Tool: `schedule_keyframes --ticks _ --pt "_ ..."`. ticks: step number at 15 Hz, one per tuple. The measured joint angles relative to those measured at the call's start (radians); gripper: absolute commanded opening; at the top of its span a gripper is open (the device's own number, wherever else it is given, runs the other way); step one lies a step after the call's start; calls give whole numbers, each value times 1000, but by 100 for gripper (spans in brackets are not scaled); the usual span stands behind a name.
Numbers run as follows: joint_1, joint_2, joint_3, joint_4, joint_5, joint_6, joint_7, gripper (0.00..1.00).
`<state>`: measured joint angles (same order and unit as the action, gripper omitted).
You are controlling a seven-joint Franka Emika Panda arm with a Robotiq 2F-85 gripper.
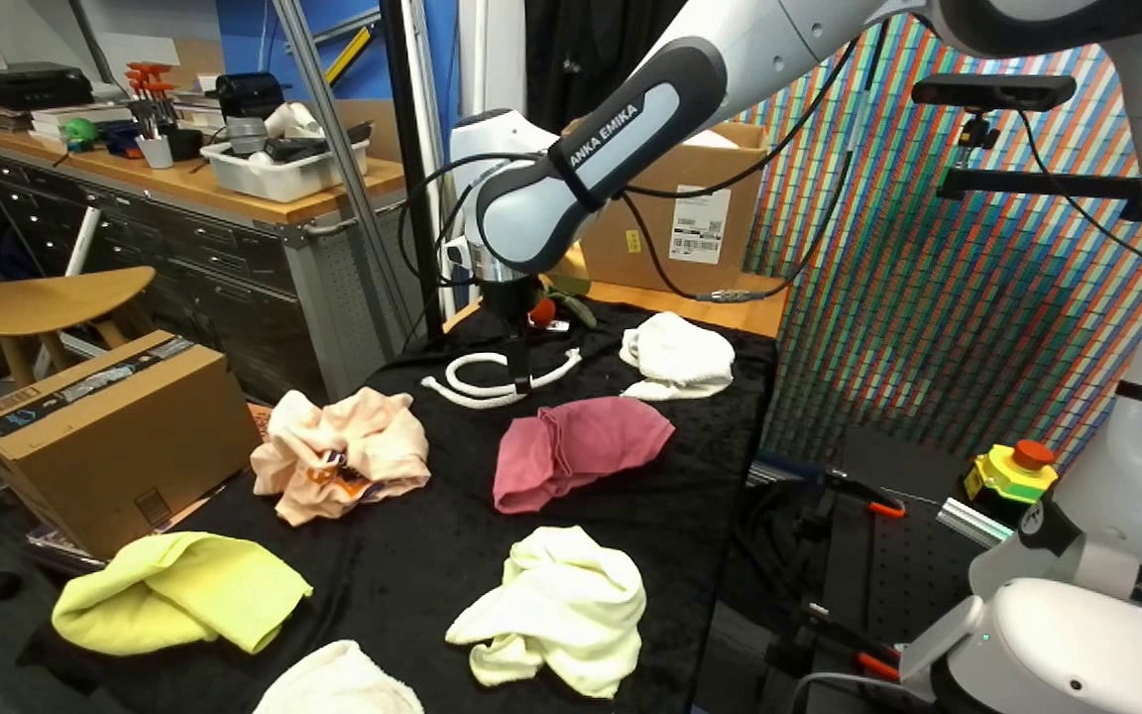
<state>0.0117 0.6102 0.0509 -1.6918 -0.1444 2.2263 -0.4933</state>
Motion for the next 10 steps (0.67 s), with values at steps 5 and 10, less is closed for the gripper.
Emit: schedule_keyframes --ticks 5,10 --pt "-4 77 -2 77 -74 -50 -25 100" --pt "-4 141 -13 140 -127 -60 -25 100"
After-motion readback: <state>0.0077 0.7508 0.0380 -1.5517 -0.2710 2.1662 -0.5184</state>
